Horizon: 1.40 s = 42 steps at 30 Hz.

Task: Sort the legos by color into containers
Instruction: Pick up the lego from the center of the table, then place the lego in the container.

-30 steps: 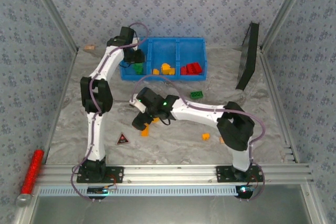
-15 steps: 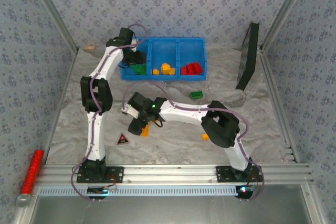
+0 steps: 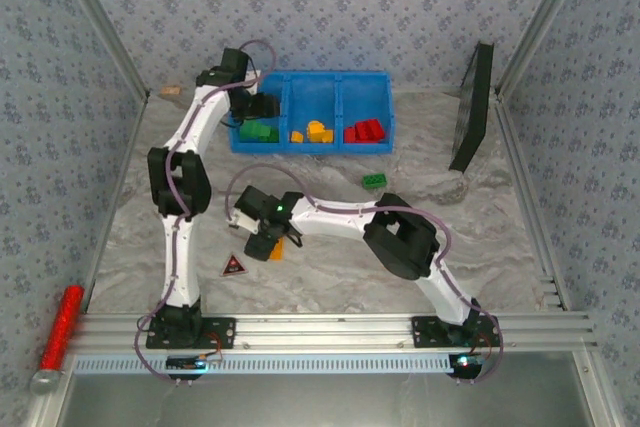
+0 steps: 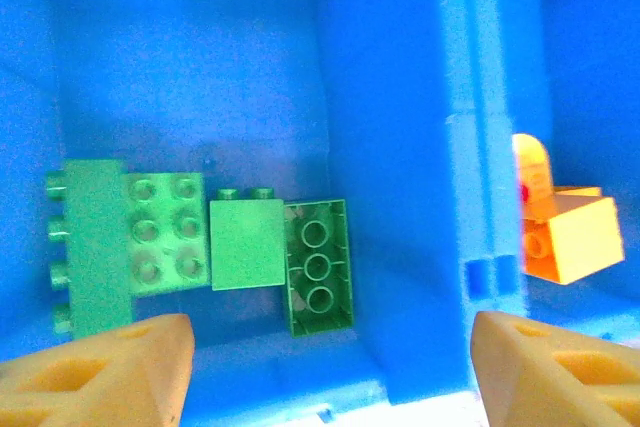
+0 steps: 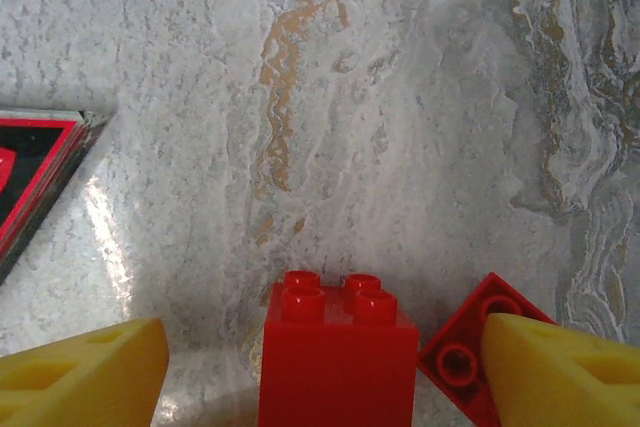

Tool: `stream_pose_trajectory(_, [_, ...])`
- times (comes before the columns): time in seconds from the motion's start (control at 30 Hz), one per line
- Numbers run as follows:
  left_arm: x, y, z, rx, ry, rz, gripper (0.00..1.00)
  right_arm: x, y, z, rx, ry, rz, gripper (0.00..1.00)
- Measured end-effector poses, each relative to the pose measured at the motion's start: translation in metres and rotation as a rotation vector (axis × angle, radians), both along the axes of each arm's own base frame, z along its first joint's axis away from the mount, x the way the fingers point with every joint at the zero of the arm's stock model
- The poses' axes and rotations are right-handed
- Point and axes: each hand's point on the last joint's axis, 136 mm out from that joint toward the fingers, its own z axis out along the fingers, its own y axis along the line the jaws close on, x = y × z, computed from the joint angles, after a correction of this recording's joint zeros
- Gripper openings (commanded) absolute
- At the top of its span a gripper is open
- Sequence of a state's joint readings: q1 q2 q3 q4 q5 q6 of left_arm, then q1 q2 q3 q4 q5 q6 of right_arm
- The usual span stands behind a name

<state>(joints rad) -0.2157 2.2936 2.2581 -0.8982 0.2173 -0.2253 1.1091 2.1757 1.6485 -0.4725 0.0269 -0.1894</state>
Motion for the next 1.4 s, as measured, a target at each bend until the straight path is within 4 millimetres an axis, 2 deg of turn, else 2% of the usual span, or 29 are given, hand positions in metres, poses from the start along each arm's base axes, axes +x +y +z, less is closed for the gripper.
stream_pose_trajectory(0.13, [-0.003,0.000,0.030,-0.015,-0.054,-0.002,0.75,0.001,-0.003,-0.002,-0.022,-0.022,0.000,0.60])
stream_pose_trajectory(0.27, [-0.007,0.001,0.053,-0.024,-0.095,-0.002,0.75,0.004,-0.004,-0.002,-0.033,-0.042,-0.005,0.49])
stream_pose_trajectory(0.43, [-0.009,0.001,0.062,-0.025,-0.111,-0.006,0.75,0.005,-0.003,0.002,-0.019,-0.053,-0.006,0.38])
stream_pose_trajectory(0.6, [-0.010,0.002,0.058,-0.021,-0.102,-0.008,0.77,0.000,-0.007,0.005,0.014,0.017,0.000,0.35])
stream_pose_trajectory(0.7, [-0.014,0.003,0.055,-0.015,-0.090,-0.012,0.77,0.003,-0.007,0.021,0.074,0.063,-0.011,0.33])
stream_pose_trajectory(0.93, [-0.025,0.005,0.062,-0.004,-0.090,-0.028,0.77,0.027,-0.019,0.070,0.249,0.130,-0.085,0.31])
stream_pose_trajectory(1.1, [-0.036,0.010,0.064,0.021,-0.089,-0.039,0.78,0.056,-0.050,0.093,0.328,0.161,-0.188,0.30])
stream_pose_trajectory(1.2, [-0.047,0.016,0.062,0.046,-0.079,-0.040,0.78,0.084,-0.080,0.111,0.372,0.148,-0.269,0.30])
stream_pose_trajectory(1.4, [-0.082,0.027,0.055,0.084,-0.053,-0.046,0.78,0.142,-0.150,0.154,0.451,0.060,-0.438,0.29])
